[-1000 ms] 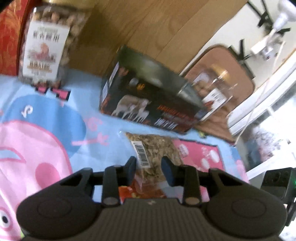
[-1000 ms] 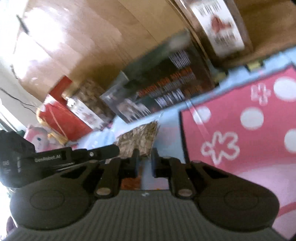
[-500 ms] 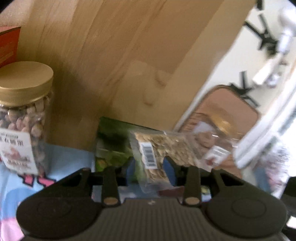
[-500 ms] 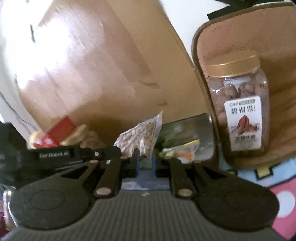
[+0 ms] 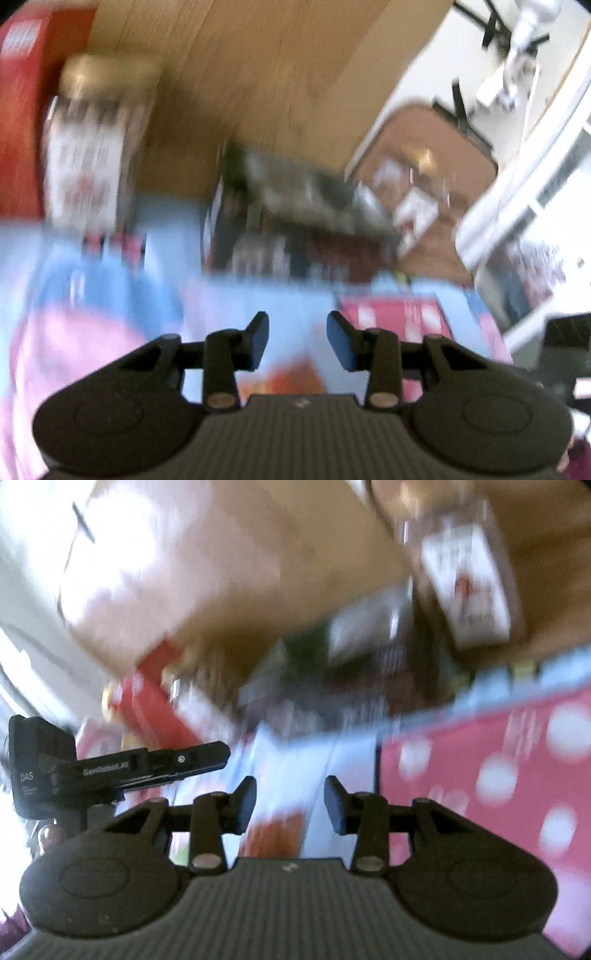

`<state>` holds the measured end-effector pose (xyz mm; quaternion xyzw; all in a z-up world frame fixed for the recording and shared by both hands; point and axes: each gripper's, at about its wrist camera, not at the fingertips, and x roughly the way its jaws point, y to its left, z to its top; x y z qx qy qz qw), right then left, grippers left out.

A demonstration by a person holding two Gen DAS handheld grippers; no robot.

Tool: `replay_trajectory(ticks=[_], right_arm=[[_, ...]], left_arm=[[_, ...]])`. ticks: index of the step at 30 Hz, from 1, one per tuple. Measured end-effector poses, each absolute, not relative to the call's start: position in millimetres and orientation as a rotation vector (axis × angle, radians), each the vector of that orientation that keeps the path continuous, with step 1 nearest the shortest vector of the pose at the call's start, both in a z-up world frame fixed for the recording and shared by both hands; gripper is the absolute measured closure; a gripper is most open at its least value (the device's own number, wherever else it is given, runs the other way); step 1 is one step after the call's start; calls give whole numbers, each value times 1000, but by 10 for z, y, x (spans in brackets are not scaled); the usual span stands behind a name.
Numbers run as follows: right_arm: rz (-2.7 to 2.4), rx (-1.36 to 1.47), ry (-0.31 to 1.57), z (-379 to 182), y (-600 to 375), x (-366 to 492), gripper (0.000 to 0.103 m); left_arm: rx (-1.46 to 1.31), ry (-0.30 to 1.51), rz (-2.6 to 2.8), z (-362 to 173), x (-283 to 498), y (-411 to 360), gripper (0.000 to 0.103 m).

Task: Organize snacks
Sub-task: 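Grasp the red spicy-strip bag with the left gripper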

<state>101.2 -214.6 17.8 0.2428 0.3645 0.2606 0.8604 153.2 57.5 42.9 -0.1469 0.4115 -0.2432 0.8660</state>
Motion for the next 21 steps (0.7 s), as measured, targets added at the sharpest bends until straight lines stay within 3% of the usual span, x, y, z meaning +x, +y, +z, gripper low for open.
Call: replay_trajectory(ticks=[2, 4, 9, 15, 21], right_arm=[[543, 470, 846, 71, -2027, 974, 59], [536, 426, 889, 9, -1931, 928, 59], [557, 399, 889, -23, -1748, 838, 61], [510, 443, 840, -42, -1710, 803, 62], [512, 510, 804, -58, -1731, 830, 62]], left_arm=[[-337, 931, -494, 258, 1376, 636, 67], [-382, 981, -481, 138, 1282, 705, 59], [-535, 1029, -533, 28, 1277, 766, 51], [-572, 966, -508, 76, 1267, 713, 58], [-563, 956, -454, 142, 1400, 715, 58]])
